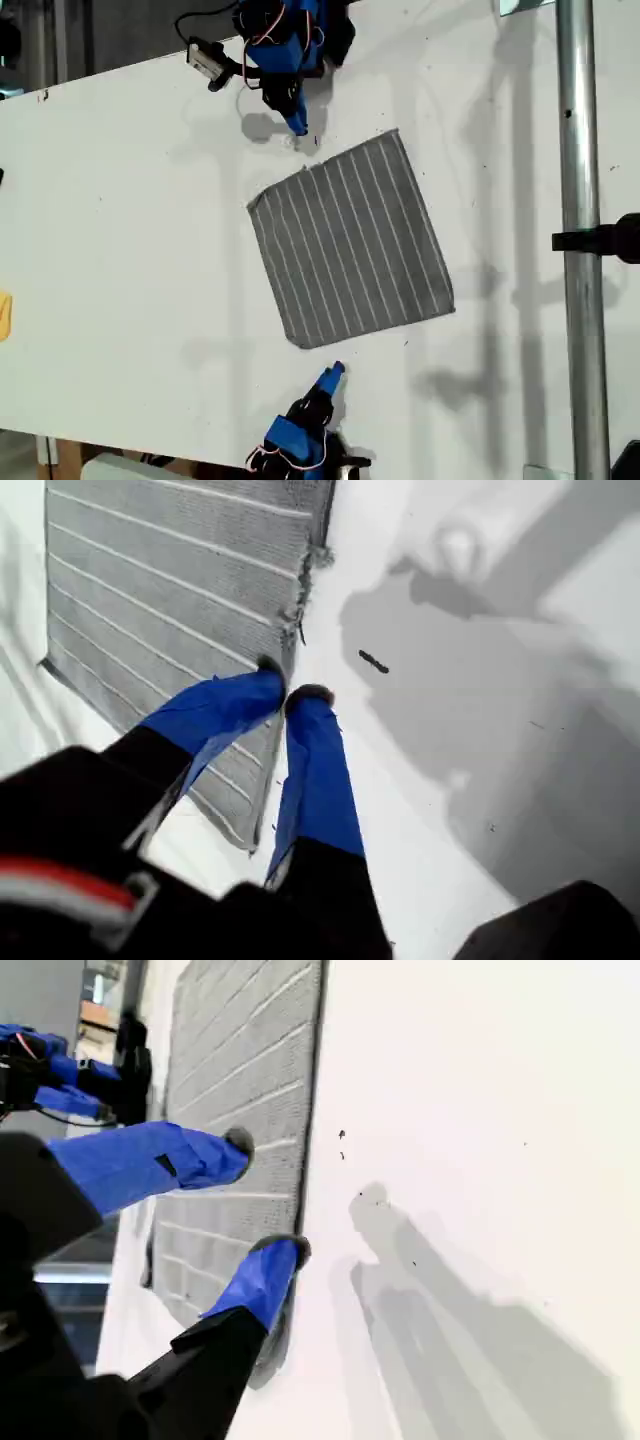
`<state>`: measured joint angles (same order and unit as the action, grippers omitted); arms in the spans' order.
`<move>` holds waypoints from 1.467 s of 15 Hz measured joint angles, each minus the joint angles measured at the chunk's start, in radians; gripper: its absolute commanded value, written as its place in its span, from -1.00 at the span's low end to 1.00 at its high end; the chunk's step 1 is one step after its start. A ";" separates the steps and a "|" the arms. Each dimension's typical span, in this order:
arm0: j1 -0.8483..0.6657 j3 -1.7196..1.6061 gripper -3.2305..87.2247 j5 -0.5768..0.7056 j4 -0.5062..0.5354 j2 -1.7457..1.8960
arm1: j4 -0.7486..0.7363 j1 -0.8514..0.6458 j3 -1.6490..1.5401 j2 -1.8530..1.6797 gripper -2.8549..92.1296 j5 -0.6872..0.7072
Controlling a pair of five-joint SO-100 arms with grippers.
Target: Grasp corners of a towel and fold twice.
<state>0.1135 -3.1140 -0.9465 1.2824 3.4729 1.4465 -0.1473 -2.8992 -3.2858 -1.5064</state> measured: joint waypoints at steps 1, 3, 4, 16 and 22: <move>-0.008 0.002 -0.99 -0.011 0.011 0.000 | 0.000 -0.003 0.000 -0.003 -0.95 0.000; -0.219 0.028 -0.99 -0.342 0.038 0.003 | 0.000 -0.034 0.002 -0.005 -0.95 0.000; -0.256 0.028 -0.99 -0.503 0.044 0.002 | 0.000 -0.041 0.002 -0.005 -0.95 0.000; -0.084 0.572 -0.99 -0.750 -0.014 -0.595 | 0.291 0.247 1.008 0.824 -0.95 0.362; 0.098 1.405 -0.99 -0.635 0.092 -1.451 | 0.462 0.569 1.597 1.362 -0.95 0.430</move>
<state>0.2117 -1.7089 -1.5815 1.3744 2.0218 1.9083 0.4218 -1.3023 -1.9236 -1.0769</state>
